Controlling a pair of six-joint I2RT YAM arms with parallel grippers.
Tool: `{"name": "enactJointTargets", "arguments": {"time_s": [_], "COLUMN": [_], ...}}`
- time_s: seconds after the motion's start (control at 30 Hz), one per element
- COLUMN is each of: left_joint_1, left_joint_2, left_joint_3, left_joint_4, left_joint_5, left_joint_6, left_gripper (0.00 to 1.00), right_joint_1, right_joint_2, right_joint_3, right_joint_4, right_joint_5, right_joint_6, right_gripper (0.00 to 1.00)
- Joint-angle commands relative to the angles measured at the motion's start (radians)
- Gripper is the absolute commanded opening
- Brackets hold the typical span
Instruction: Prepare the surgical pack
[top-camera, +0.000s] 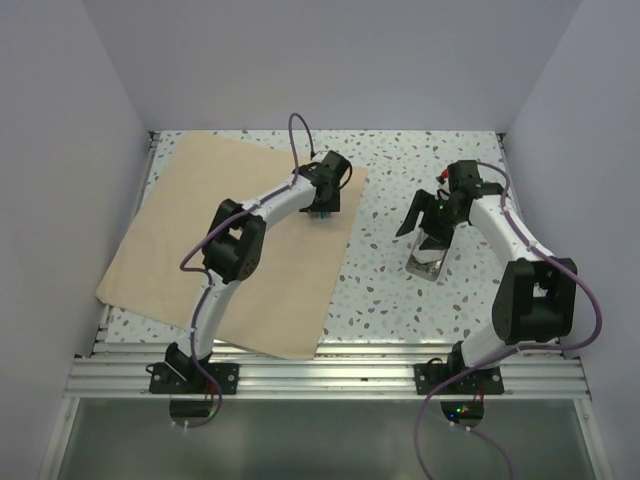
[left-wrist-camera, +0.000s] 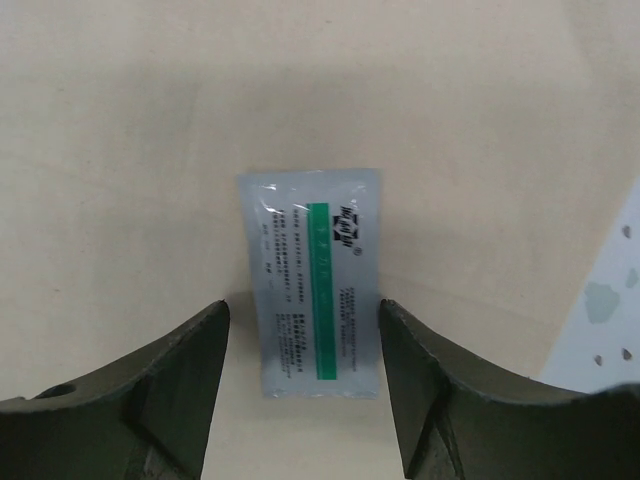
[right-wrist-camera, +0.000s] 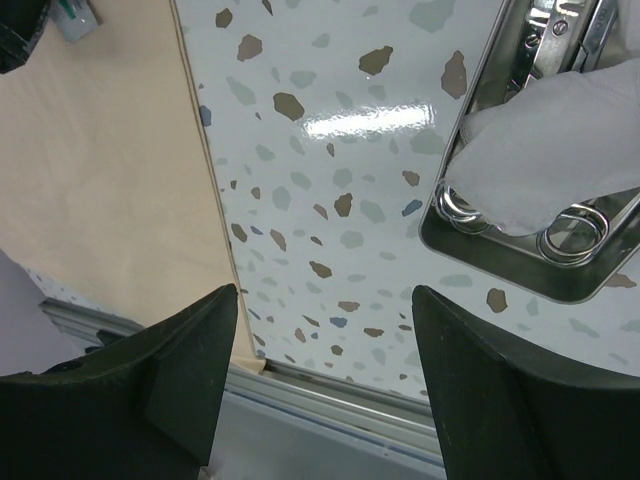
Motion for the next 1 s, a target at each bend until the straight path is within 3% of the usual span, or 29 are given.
{"name": "enactJointTargets", "arguments": {"time_s": [0.0, 0.1, 0.33, 0.7, 0.97], "left_joint_1": [-0.002, 0.000, 0.006, 0.061, 0.064], "left_joint_2": [-0.005, -0.001, 0.047, -0.022, -0.142], "left_joint_3": [0.029, 0.024, 0.070, -0.054, -0.062], "left_joint_4": [-0.029, -0.024, -0.049, 0.049, 0.046], "left_joint_5": [-0.139, -0.144, -0.112, 0.013, 0.097], "left_joint_6": [-0.035, -0.033, -0.041, -0.021, 0.054], "left_gripper": [0.67, 0.74, 0.74, 0.38, 0.31], "right_joint_1": [0.000, -0.001, -0.001, 0.011, 0.096], "right_joint_2": [-0.038, -0.041, -0.050, -0.039, 0.044], "right_joint_3": [-0.016, -0.020, -0.023, -0.003, 0.049], "right_joint_4": [-0.013, -0.010, -0.016, -0.002, 0.105], "right_joint_5": [-0.033, -0.045, -0.045, -0.038, -0.091], "right_joint_6": [-0.011, -0.008, -0.014, 0.007, 0.102], "right_gripper": [0.74, 0.74, 0.75, 0.75, 0.75]}}
